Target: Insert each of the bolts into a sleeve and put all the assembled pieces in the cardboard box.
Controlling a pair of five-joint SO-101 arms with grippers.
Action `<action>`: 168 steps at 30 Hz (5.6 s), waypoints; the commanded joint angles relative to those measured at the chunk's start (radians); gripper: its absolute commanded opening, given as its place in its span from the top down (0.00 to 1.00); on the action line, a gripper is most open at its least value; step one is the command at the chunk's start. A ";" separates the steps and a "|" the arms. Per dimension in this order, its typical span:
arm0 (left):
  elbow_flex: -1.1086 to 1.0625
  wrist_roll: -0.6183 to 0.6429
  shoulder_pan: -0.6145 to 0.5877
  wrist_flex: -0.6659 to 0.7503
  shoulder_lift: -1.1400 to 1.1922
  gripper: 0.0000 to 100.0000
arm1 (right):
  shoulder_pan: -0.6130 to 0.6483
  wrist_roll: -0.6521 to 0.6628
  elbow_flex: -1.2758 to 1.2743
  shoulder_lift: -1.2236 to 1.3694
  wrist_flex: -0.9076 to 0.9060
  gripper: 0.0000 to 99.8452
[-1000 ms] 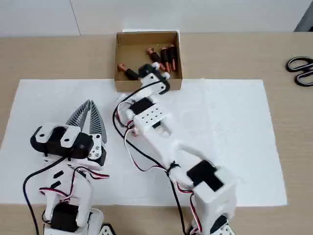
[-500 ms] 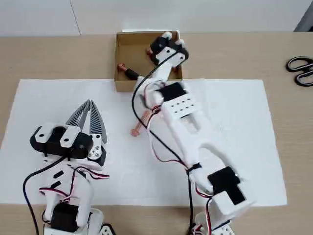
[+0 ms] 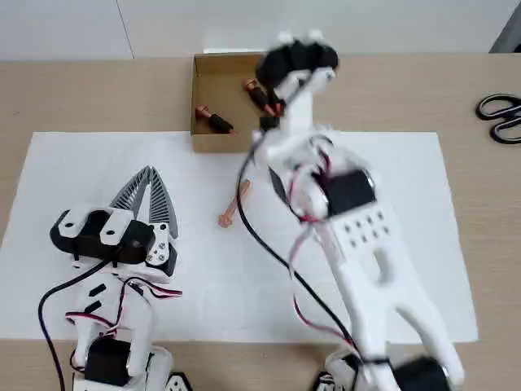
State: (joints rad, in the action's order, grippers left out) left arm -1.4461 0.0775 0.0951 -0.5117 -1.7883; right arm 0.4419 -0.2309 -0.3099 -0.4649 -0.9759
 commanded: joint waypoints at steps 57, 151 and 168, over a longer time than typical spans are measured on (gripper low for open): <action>1.084 0.368 0.264 -0.773 1.312 0.99 | -0.125 0.275 -1.372 -1.346 0.661 1.00; 2.147 -0.414 0.097 -1.243 2.440 0.99 | -0.124 0.275 -1.364 -1.346 0.598 1.00; 1.773 -1.339 0.005 -1.241 2.190 0.99 | -0.125 0.275 -1.370 -1.346 0.595 1.00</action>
State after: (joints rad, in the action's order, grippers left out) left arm 0.3567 -1.1393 0.1043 -1.7392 0.4718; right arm 0.3284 0.0376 -1.6786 -1.7875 -0.3790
